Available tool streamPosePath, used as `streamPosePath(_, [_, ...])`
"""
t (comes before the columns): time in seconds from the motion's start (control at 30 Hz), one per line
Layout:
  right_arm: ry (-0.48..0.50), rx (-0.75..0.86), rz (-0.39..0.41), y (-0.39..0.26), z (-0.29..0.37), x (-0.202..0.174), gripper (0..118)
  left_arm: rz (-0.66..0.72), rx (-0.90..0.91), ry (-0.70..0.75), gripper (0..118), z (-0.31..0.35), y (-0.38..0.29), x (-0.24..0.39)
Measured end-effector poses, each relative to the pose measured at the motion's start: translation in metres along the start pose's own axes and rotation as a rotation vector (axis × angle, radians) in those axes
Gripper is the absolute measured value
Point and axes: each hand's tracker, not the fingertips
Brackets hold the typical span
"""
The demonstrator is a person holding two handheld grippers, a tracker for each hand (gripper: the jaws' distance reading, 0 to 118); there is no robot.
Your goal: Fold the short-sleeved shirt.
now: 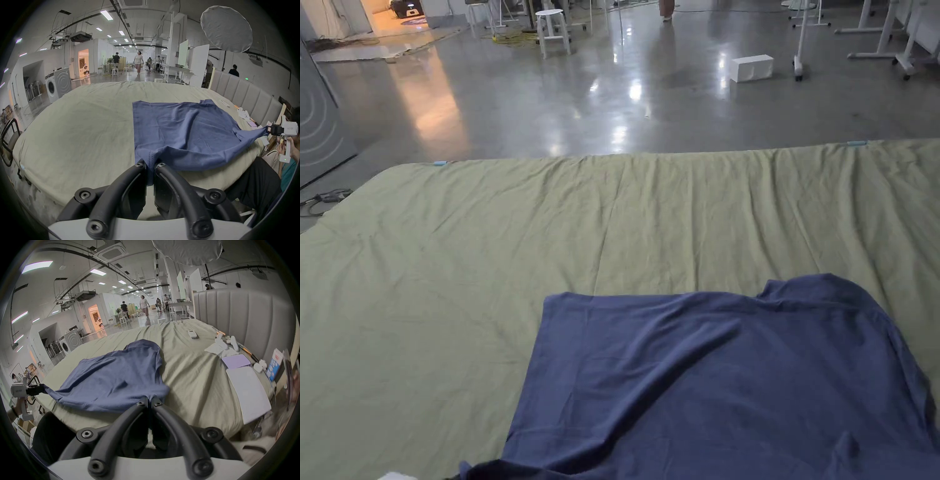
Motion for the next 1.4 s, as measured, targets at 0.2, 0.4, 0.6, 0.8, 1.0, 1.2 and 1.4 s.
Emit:
streamPosePath(0.2, [-0.001,-0.031,-0.002,0.066,-0.086,0.000,3,0.040,-0.028,-0.032,6,-0.065,0.046,-0.006])
streamPosePath(0.4, [-0.047,-0.155,-0.051,0.106,-0.195,0.008,3,0.076,-0.093,0.036,6,-0.146,0.088,-0.022])
streamPosePath(0.6, [-0.081,-0.234,-0.042,0.098,-0.254,0.030,4,0.200,-0.173,0.052,8,-0.202,0.090,-0.042])
streamPosePath(0.8, [-0.140,-0.287,0.032,0.084,-0.257,0.038,71,0.247,-0.221,0.080,83,-0.207,0.076,-0.045])
streamPosePath(1.0, [-0.022,0.014,-0.037,0.103,-0.138,0.018,76,0.162,-0.041,0.019,83,-0.097,0.093,-0.026])
streamPosePath(1.2, [0.027,0.215,-0.033,0.084,-0.010,-0.035,76,0.073,0.245,0.038,83,0.046,0.104,0.037])
streamPosePath(1.4, [-0.017,0.308,0.029,0.047,0.043,-0.076,76,0.051,0.371,0.056,82,0.118,0.099,0.095])
